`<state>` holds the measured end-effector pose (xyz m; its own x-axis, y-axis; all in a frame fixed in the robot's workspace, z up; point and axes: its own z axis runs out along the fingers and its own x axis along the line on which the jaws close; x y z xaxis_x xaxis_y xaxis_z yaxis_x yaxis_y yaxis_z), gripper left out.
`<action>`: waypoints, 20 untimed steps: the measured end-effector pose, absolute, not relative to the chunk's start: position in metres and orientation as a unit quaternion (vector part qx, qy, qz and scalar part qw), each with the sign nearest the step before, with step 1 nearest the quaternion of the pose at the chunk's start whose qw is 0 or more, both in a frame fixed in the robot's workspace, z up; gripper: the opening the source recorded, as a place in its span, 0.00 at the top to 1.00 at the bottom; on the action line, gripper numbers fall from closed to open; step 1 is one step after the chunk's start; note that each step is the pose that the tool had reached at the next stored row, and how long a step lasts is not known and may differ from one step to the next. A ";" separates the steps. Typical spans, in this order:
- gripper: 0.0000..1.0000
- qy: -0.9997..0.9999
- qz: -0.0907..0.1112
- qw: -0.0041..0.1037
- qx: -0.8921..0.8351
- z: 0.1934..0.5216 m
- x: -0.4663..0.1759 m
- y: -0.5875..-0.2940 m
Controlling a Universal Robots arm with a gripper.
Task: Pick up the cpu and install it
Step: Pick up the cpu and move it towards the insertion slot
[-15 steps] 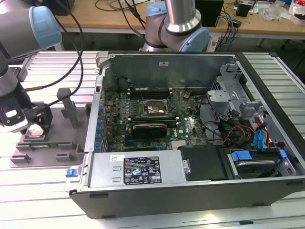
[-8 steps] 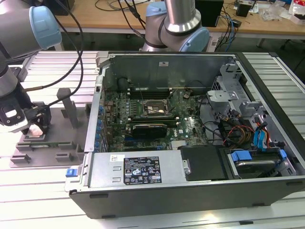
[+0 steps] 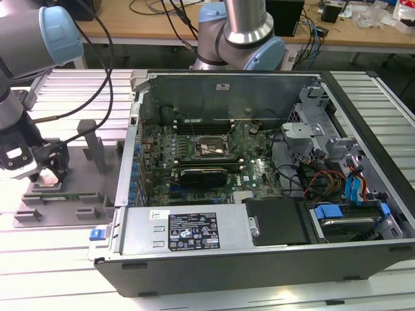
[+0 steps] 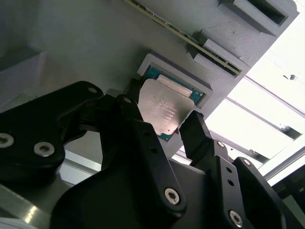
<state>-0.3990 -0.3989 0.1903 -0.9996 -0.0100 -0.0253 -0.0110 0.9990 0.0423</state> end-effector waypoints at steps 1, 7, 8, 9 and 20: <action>0.39 1.000 0.021 0.013 -0.005 0.190 -0.399 -0.399; 0.39 1.000 0.019 0.011 -0.005 0.190 -0.399 -0.399; 0.39 1.000 0.019 0.011 -0.005 0.190 -0.399 -0.399; 0.39 1.000 0.019 0.011 -0.005 0.190 -0.399 -0.399; 0.46 1.000 0.019 0.008 -0.005 0.190 -0.399 -0.399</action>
